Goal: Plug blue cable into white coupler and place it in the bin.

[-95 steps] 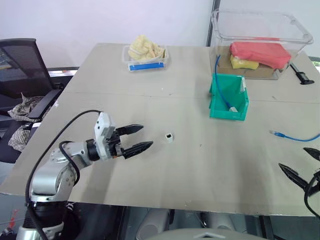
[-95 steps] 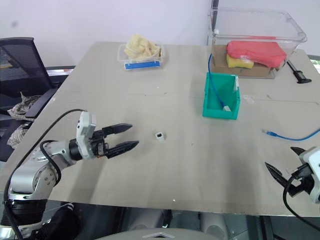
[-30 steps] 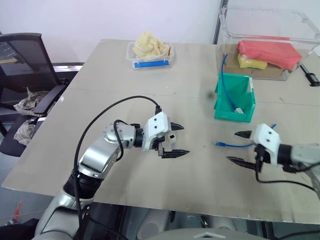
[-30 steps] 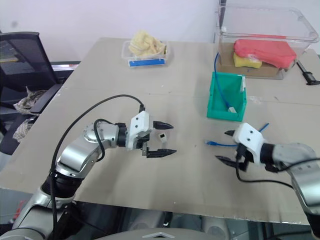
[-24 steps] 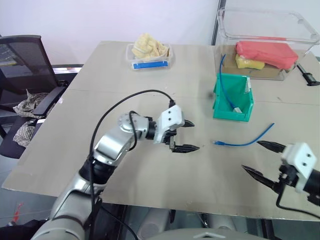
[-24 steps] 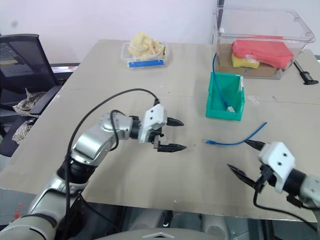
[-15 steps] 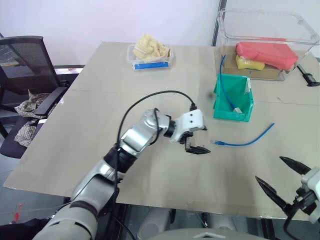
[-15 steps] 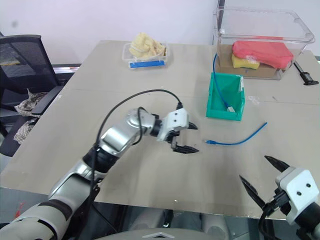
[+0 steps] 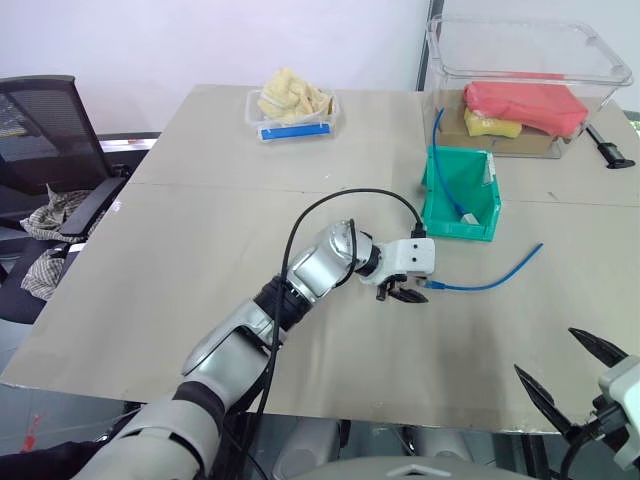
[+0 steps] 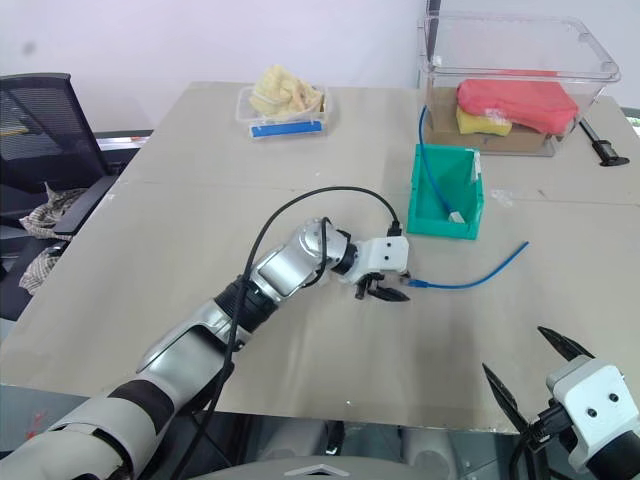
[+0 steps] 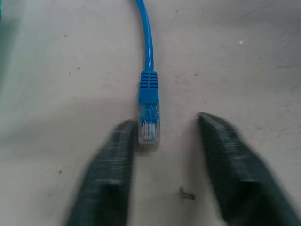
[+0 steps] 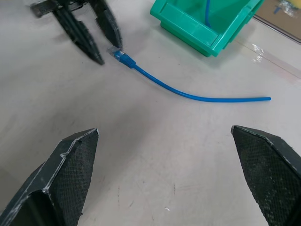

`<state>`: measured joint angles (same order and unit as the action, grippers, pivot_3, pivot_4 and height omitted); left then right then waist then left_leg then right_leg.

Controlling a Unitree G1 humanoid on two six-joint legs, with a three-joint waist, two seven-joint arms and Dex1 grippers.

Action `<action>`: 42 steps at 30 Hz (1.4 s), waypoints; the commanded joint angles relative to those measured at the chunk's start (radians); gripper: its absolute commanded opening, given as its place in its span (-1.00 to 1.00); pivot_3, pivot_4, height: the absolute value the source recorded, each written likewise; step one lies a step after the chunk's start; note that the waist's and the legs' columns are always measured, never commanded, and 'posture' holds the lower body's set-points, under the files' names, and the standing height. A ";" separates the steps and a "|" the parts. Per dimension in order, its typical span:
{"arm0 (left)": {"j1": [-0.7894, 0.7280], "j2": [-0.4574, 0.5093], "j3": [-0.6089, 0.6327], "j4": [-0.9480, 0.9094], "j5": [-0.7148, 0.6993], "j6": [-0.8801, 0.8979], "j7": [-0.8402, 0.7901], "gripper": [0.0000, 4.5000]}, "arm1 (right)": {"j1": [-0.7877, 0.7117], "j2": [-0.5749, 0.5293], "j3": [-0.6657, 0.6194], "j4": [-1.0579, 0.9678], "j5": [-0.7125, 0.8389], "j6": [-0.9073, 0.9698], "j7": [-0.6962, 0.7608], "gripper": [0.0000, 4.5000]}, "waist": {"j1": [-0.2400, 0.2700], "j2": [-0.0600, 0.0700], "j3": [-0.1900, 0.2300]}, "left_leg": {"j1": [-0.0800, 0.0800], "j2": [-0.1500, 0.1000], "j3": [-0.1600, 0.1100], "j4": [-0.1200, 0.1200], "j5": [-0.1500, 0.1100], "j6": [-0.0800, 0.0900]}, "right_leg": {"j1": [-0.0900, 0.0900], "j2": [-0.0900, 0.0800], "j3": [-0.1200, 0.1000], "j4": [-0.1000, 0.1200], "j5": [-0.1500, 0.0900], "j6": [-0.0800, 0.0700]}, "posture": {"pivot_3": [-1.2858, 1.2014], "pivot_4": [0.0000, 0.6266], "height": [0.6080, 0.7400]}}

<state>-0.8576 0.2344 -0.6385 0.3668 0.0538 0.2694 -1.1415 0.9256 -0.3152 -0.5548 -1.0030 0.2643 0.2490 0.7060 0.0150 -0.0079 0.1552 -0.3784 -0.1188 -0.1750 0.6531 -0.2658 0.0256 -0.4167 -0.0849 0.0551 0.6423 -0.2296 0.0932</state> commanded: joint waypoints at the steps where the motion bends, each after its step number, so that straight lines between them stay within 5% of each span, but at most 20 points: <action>1: 0.004 -0.016 0.003 0.004 0.011 -0.026 -0.016 -0.98 | 0.008 -0.005 0.012 -0.037 -0.001 -0.006 -0.024 1.00 | 0.000 0.000 0.000 | 0.000 0.000 0.000 0.000 0.000 0.000 | 0.000 0.000 0.000 0.000 0.000 0.000 | 0.03 -0.52 1.00; 15: 0.074 0.051 0.102 -0.083 -0.034 -0.081 -0.046 -0.98 | -0.068 -0.140 0.043 -0.032 0.100 0.104 -0.039 1.00 | 0.000 0.000 0.000 | 0.000 0.000 0.000 0.000 0.000 0.000 | 0.000 0.000 0.000 0.000 0.000 0.000 | 0.03 -0.52 1.00; 19: 0.094 0.056 0.195 -0.136 -0.095 -0.118 -0.027 -0.98 | -0.183 -0.188 0.036 -0.042 0.243 0.178 -0.070 1.00 | -0.002 -0.001 0.000 | 0.000 0.000 0.000 0.000 0.001 -0.002 | 0.000 0.000 0.000 0.000 0.000 0.000 | 0.03 -0.52 1.00; 26: 0.118 0.059 0.371 -0.216 -0.190 -0.269 0.040 -0.98 | -0.578 -0.114 0.240 0.004 0.735 0.473 -0.526 1.00 | -0.001 -0.001 0.000 | 0.000 0.001 -0.001 0.000 0.001 -0.002 | 0.000 -0.003 0.000 0.000 0.001 -0.001 | 0.03 -0.52 1.00; 29: 0.142 0.071 0.401 -0.224 -0.185 -0.405 0.060 -1.00 | -0.710 -0.043 0.323 0.046 0.813 0.497 -0.684 0.63 | -0.001 -0.001 0.000 | 0.000 0.000 -0.001 0.000 0.002 -0.002 | 0.000 -0.003 0.000 0.000 0.001 -0.001 | 0.03 -0.52 1.00; 31: 0.155 0.077 0.410 -0.223 -0.178 -0.481 0.070 -1.00 | -0.768 -0.014 0.354 0.069 0.841 0.499 -0.757 0.18 | 0.001 -0.001 0.000 | -0.001 0.000 -0.001 0.000 0.002 -0.002 | -0.001 -0.002 0.000 0.000 0.001 -0.001 | 0.03 -0.52 1.00; 42: 0.161 0.094 0.407 -0.182 -0.160 -0.658 0.106 -1.00 | -0.942 0.066 0.433 0.189 0.928 0.440 -0.875 0.18 | -0.005 -0.001 0.000 | 0.000 -0.001 -0.001 0.000 0.002 -0.002 | -0.001 0.000 -0.001 0.001 0.001 -0.001 | 0.03 -0.52 1.00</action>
<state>-0.6900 0.3248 -0.2398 0.1997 -0.1011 -0.3609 -1.0443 0.0057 -0.2563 -0.1315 -0.7984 1.1748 0.7150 -0.1688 0.0100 -0.0089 0.1549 -0.3787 -0.1196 -0.1763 0.6534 -0.2641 0.0233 -0.4177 -0.0849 0.0546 0.6434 -0.2286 0.0921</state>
